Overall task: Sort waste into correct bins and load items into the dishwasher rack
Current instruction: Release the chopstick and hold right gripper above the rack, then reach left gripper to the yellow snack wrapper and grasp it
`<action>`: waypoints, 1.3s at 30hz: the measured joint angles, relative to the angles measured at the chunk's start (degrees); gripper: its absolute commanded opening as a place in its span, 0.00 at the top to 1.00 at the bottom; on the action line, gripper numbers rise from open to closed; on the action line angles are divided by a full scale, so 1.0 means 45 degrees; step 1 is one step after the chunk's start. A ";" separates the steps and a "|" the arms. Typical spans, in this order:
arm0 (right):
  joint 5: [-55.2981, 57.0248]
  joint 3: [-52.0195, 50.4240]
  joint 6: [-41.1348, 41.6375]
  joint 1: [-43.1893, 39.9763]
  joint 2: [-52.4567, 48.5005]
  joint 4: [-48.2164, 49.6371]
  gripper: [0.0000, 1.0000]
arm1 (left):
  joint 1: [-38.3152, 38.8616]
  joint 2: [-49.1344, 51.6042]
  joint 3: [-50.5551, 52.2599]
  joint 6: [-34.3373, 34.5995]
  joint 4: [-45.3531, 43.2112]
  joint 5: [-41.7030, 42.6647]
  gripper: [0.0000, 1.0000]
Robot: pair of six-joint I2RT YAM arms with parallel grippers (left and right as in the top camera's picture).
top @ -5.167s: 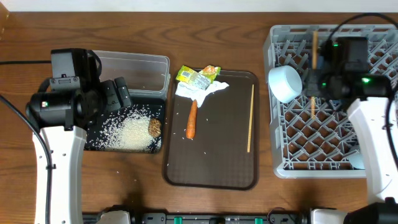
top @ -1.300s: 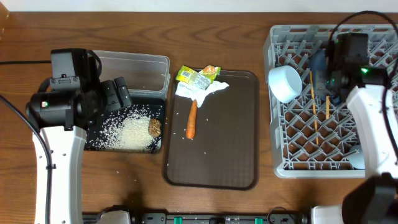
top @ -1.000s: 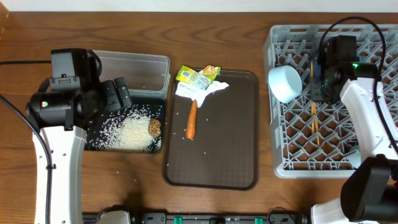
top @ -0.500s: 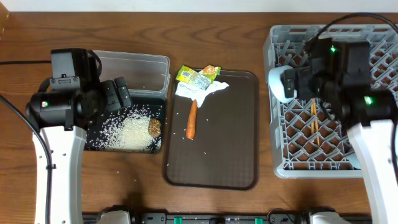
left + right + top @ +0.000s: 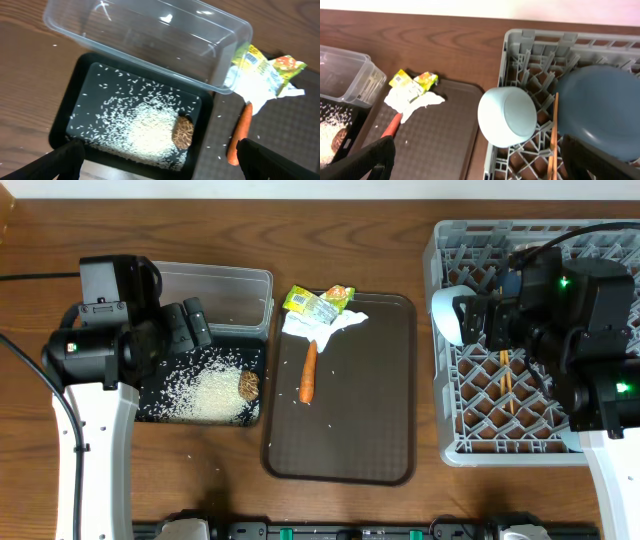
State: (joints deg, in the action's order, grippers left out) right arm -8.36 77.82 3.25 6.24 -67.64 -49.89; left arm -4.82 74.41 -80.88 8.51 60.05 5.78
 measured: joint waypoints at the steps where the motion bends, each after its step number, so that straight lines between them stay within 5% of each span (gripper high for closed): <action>1: -0.0005 0.0000 0.0005 0.0000 0.0000 -0.0058 0.01 | -0.0005 0.0000 0.0000 0.0005 0.0000 0.0345 0.02; 8: -0.0015 -0.0005 0.0049 0.0000 0.0000 -0.0112 0.01 | 0.0097 0.0015 0.0000 -0.0112 -0.0597 0.3424 0.01; 13: -0.0024 0.0000 0.0049 0.0000 0.0000 -0.0121 0.01 | 0.1122 0.0238 0.0000 -0.0821 -0.1540 0.3895 0.11; 25: -0.0053 -0.0005 0.0053 0.0000 0.0000 -0.0204 0.01 | 0.5848 0.3847 0.0000 -0.2492 -0.4911 0.0267 0.13; 39: -0.0053 -0.0005 0.0053 0.0000 0.0000 -0.0199 0.01 | 0.6324 0.8485 0.0000 -0.3283 -0.8412 -0.0359 0.17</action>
State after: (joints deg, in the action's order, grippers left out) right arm -8.60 77.80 3.49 6.24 -67.64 -50.78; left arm 23.64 112.60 -80.88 -6.26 22.20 4.16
